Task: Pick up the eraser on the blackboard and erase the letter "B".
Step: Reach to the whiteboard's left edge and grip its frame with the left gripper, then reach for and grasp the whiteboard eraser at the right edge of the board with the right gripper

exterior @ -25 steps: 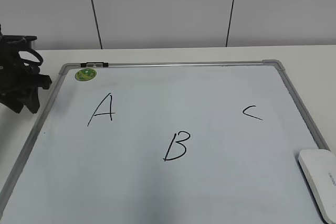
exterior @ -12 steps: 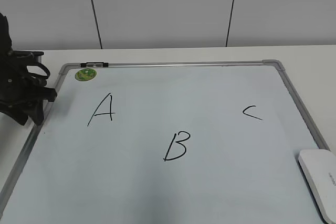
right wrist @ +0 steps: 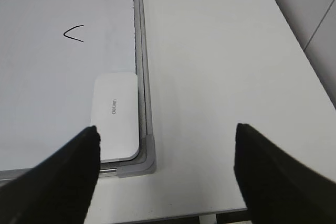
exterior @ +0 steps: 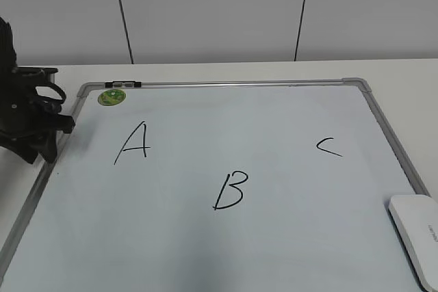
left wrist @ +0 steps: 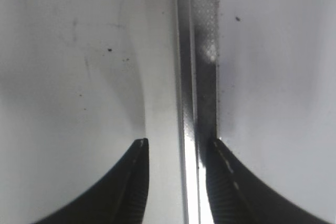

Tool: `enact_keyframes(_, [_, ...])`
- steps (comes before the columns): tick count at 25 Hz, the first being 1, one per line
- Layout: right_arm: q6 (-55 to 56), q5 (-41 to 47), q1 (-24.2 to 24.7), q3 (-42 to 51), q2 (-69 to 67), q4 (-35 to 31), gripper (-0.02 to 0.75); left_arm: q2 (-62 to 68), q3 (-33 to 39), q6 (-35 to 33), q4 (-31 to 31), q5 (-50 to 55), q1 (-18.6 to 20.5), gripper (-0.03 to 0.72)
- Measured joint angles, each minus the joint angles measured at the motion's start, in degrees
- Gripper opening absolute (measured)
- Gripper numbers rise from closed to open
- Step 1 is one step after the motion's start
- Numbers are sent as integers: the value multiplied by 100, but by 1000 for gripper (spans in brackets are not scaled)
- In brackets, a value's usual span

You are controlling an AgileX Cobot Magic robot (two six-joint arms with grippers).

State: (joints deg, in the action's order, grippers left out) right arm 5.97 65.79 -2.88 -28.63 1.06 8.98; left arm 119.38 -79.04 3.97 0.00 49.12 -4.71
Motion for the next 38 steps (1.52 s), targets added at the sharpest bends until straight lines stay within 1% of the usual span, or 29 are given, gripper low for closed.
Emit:
enact_keyframes(1, [0,0,0,0,0,0,589,13,0,0,0,0,0,297])
enact_keyframes(8, [0,0,0,0,0,0,589,49,0,0,0,0,0,253])
enact_keyframes(10, [0,0,0,0,0,0,589,49,0,0,0,0,0,216])
enact_keyframes(15, [0,0,0,0,0,0,589,49,0,0,0,-13,0,83])
enact_keyframes(17, [0,0,0,0,0,0,589,49,0,0,-30,-13,-10,57])
enact_keyframes(32, [0,0,0,0,0,0,589,49,0,0,-66,-25,-10,48])
enact_keyframes(38, [0,0,0,0,0,0,589,49,0,18,-88,-39,-10,34])
